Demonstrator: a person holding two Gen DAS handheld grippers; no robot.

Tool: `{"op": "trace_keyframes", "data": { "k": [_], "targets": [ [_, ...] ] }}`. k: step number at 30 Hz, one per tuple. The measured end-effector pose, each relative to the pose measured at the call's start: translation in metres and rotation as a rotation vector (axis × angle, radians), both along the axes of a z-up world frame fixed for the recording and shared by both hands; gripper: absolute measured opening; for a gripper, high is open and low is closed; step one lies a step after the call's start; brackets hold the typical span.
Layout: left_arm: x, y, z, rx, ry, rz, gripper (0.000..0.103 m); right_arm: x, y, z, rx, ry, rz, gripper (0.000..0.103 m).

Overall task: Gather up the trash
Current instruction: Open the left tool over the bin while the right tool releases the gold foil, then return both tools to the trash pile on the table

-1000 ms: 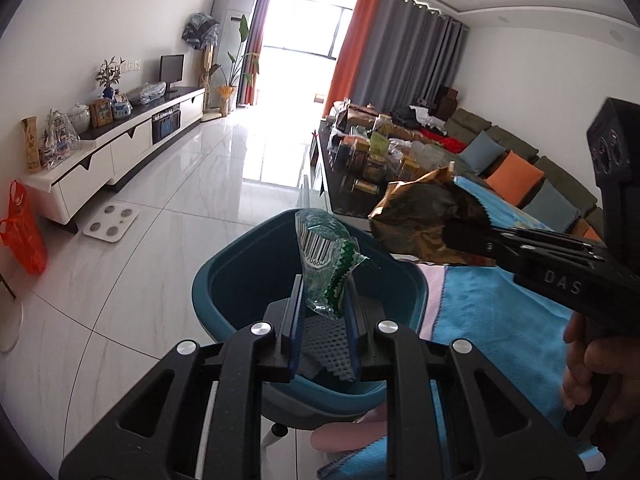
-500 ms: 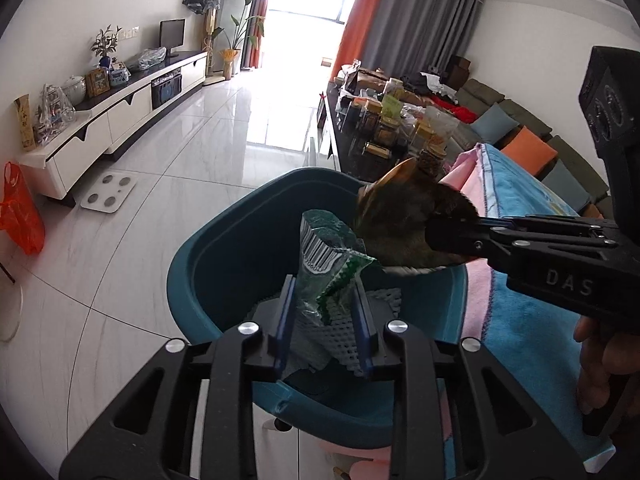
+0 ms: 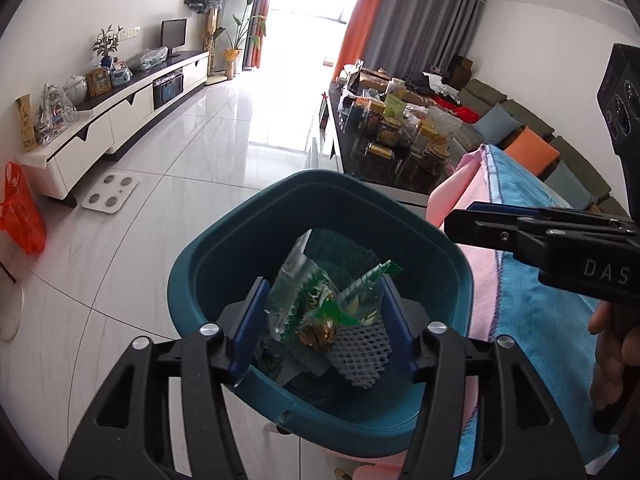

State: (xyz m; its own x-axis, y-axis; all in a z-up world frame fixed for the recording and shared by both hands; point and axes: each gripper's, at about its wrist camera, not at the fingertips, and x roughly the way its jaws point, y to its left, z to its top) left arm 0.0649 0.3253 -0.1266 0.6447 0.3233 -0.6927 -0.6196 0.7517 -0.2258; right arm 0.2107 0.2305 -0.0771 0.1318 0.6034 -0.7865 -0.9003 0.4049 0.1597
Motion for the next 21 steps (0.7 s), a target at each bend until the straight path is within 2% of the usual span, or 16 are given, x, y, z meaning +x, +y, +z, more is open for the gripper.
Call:
{"op": "trace_keyframes", "data": {
  "k": [3,4,9,13,14,16,19,21],
  "targets": [
    [-0.003,-0.004,0.003,0.016,-0.003,-0.007,0.067,0.002,-0.007,0.005,0.017,0.000,-0.009,0.032],
    [-0.002,-0.004,0.005,0.021,0.000,-0.007,0.073,0.003,-0.010,0.006,0.022,-0.003,-0.012,0.033],
    [-0.005,-0.011,0.019,0.049,-0.020,0.004,0.076,0.005,-0.023,0.016,0.049,-0.014,-0.029,0.035],
    [-0.018,-0.019,0.038,0.091,-0.042,0.027,0.089,0.005,-0.038,0.027,0.088,-0.031,-0.045,0.042],
    [-0.023,-0.022,0.043,0.101,-0.052,0.036,0.094,0.003,-0.044,0.030,0.099,-0.041,-0.049,0.045],
    [-0.034,-0.028,0.056,0.121,-0.076,0.063,0.097,0.002,-0.054,0.037,0.128,-0.050,-0.055,0.057],
    [-0.051,-0.034,0.075,0.143,-0.118,0.091,0.097,-0.005,-0.076,0.050,0.177,-0.099,-0.071,0.072],
    [-0.060,-0.041,0.089,0.166,-0.140,0.110,0.097,-0.009,-0.091,0.055,0.205,-0.112,-0.082,0.077]
  ]
}}
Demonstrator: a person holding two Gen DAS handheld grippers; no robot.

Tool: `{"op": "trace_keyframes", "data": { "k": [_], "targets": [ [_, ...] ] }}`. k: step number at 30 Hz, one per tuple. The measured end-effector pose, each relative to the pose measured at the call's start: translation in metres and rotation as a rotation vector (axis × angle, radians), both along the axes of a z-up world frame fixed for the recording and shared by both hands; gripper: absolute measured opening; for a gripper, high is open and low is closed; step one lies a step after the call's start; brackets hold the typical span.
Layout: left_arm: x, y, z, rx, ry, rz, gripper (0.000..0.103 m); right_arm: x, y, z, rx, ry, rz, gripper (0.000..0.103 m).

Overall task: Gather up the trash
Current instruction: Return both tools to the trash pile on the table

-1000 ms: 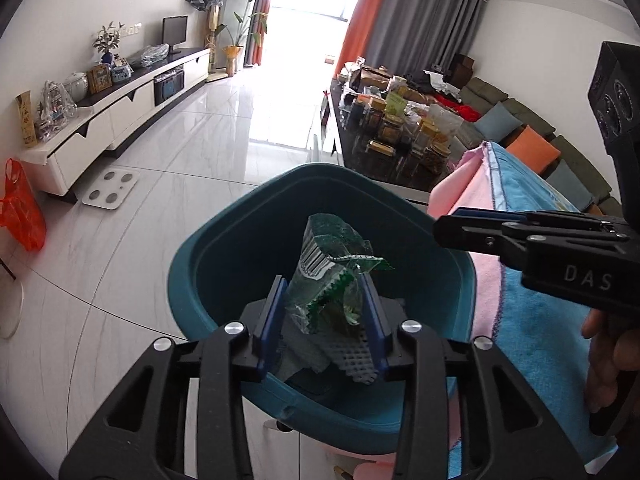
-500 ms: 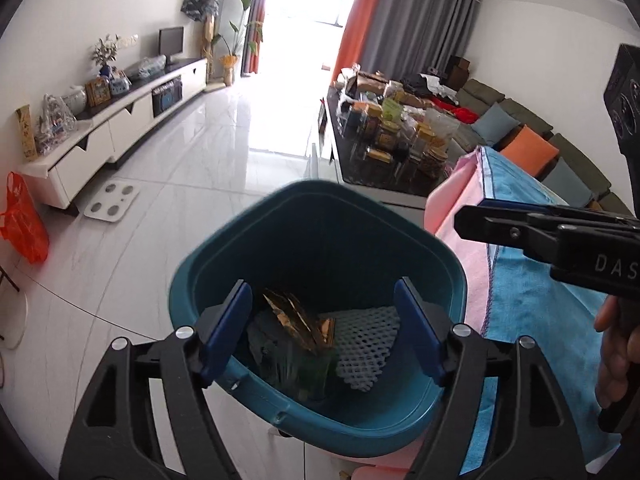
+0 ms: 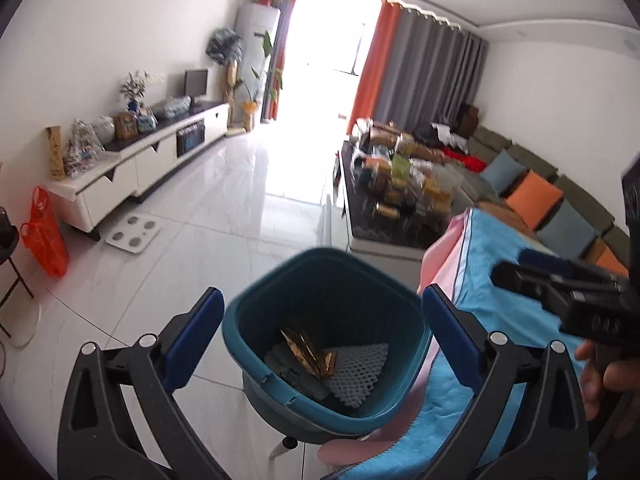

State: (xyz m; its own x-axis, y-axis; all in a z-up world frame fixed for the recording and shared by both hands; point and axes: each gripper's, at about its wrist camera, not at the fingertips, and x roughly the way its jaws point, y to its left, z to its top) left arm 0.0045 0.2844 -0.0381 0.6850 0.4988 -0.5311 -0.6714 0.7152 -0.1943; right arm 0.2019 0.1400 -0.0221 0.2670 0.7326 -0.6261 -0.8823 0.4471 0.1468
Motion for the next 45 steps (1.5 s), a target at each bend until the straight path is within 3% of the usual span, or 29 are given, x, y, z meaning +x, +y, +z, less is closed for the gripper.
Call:
{"op": "trace_keyframes", "data": {
  "k": [6,13,19,24,36,40,45],
  "targets": [
    [-0.019,-0.030,0.036,0.076,-0.101,0.036,0.097,-0.011,-0.047,0.009,0.072,-0.043,-0.052,0.093],
    [-0.012,-0.080,0.068,0.137,-0.182,-0.026,0.097,-0.026,-0.111,0.013,0.132,-0.111,-0.117,0.096],
    [0.012,-0.141,0.083,0.220,-0.197,-0.189,0.097,-0.038,-0.170,0.012,0.160,-0.170,-0.220,0.096],
    [0.036,-0.185,0.083,0.237,-0.201,-0.337,0.097,-0.043,-0.218,0.008,0.181,-0.205,-0.326,0.096],
    [0.090,-0.271,0.058,0.183,-0.171,-0.692,0.097,-0.055,-0.336,-0.019,0.093,-0.266,-0.657,0.096],
    [0.108,-0.288,0.051,0.174,-0.169,-0.779,0.097,-0.050,-0.362,-0.028,0.031,-0.281,-0.681,0.096],
    [0.133,-0.309,0.047,0.180,-0.146,-0.868,0.097,-0.035,-0.373,-0.031,-0.019,-0.276,-0.623,0.096]
  ]
}}
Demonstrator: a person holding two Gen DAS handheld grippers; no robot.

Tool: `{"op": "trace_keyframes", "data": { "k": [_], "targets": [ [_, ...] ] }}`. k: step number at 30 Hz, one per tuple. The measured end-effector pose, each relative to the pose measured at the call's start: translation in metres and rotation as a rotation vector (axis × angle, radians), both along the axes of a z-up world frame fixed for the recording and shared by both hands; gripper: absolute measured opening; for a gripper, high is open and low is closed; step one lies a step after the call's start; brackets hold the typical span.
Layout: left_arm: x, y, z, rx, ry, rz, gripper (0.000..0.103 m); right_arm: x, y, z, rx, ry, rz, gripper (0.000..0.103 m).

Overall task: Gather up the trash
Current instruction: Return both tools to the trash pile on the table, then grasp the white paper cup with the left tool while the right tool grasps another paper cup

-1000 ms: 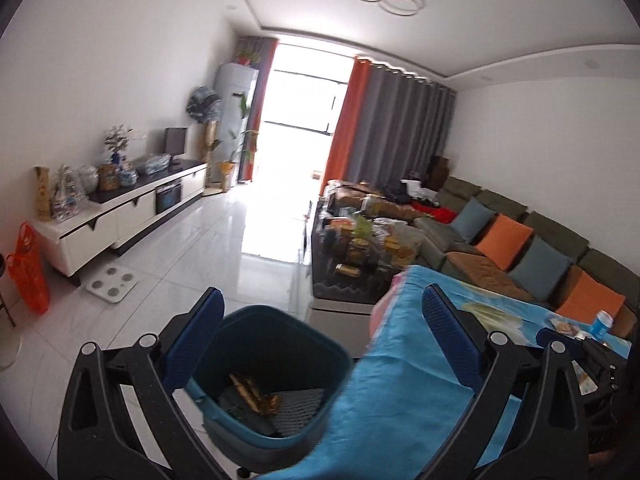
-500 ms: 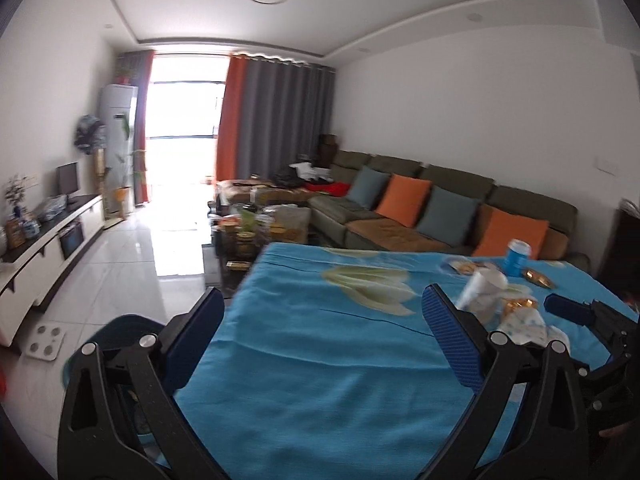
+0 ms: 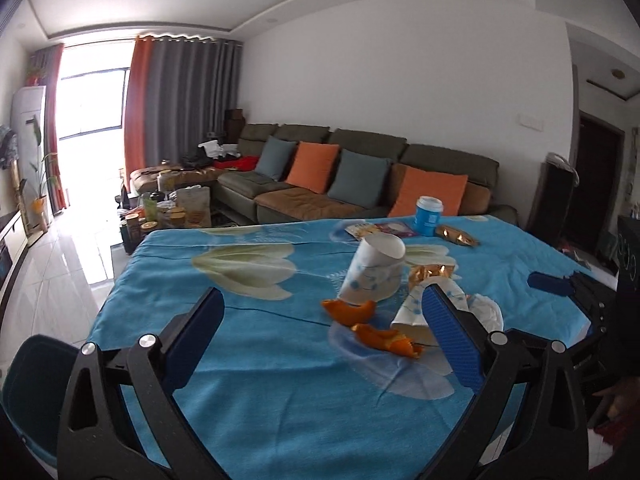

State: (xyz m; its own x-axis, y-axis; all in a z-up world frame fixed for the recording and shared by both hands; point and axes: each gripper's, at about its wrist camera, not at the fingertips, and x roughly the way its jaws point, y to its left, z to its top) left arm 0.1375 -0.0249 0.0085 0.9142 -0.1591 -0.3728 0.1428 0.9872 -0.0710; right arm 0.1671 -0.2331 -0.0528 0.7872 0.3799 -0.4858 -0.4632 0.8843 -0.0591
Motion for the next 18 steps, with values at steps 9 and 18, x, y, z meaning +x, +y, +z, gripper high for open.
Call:
{"op": "trace_keyframes", "data": {
  "k": [9,18],
  "targets": [
    [0.054,-0.034,-0.001,0.059,0.040,-0.124,0.097,0.051,0.003,-0.006,-0.109,0.076,0.209,0.096],
    [0.132,-0.063,-0.024,0.122,0.181,-0.185,0.097,0.085,0.009,-0.011,-0.168,0.175,0.376,0.096]
  ]
}}
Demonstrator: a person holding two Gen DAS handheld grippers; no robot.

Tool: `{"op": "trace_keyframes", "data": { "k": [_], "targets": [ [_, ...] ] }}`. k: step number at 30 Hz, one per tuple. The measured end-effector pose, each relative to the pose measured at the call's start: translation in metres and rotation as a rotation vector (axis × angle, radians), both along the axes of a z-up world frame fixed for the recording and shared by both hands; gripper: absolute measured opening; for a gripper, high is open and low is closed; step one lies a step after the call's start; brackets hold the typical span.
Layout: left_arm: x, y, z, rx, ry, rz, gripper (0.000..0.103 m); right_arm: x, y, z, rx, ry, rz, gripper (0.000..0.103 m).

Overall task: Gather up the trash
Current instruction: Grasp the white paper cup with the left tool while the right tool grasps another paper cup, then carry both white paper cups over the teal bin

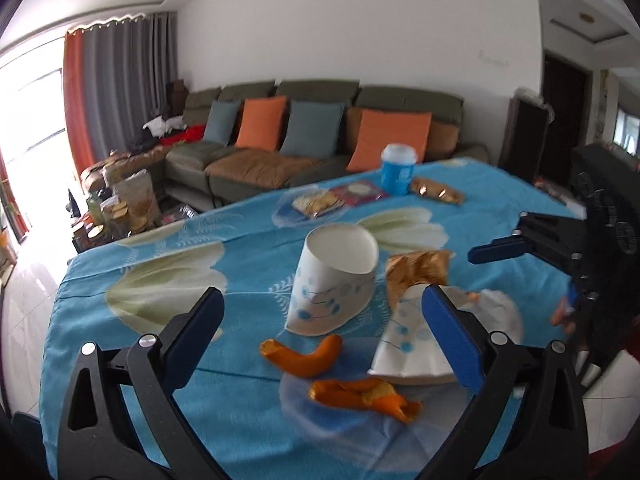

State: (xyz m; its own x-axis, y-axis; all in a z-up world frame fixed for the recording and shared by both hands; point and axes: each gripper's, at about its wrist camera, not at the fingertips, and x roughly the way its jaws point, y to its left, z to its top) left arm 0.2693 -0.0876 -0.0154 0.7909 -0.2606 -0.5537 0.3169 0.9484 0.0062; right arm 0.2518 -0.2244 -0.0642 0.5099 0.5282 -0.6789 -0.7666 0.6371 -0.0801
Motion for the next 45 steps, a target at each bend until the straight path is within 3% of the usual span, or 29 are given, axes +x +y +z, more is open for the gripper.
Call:
{"op": "trace_keyframes", "data": {
  "k": [5,8,14,16,18,19,20,25,34,45],
  "targets": [
    [0.033,-0.008,-0.014,0.024,0.072,-0.040,0.097,0.003,0.014,-0.007,-0.055,0.023,0.065,0.091],
    [0.051,-0.010,-0.021,0.025,0.097,-0.065,0.097,0.004,0.020,-0.010,-0.077,0.041,0.093,0.080],
    [0.079,-0.014,-0.030,0.032,0.161,-0.154,0.083,0.002,0.023,-0.011,-0.089,0.056,0.113,0.074],
    [0.087,-0.014,-0.036,0.037,0.180,-0.167,0.066,0.001,0.022,-0.010,-0.089,0.057,0.116,0.073],
    [0.091,-0.015,-0.039,0.036,0.199,-0.180,0.056,-0.001,0.021,-0.008,-0.080,0.061,0.117,0.073],
    [0.090,-0.017,-0.040,0.032,0.201,-0.189,0.042,0.000,0.020,-0.008,-0.076,0.063,0.116,0.073],
    [0.090,-0.018,-0.041,0.034,0.202,-0.199,0.041,0.000,0.019,-0.008,-0.074,0.065,0.115,0.073],
    [0.084,-0.022,-0.039,0.046,0.169,-0.203,0.040,-0.001,0.015,-0.004,-0.061,0.066,0.106,0.072],
    [0.058,0.013,0.004,-0.085,0.076,-0.133,0.036,-0.008,0.001,0.026,0.003,0.013,0.048,0.072],
    [-0.039,0.094,0.026,-0.196,-0.022,0.062,0.036,-0.021,0.012,0.046,0.169,-0.018,-0.012,0.072]
  ]
}}
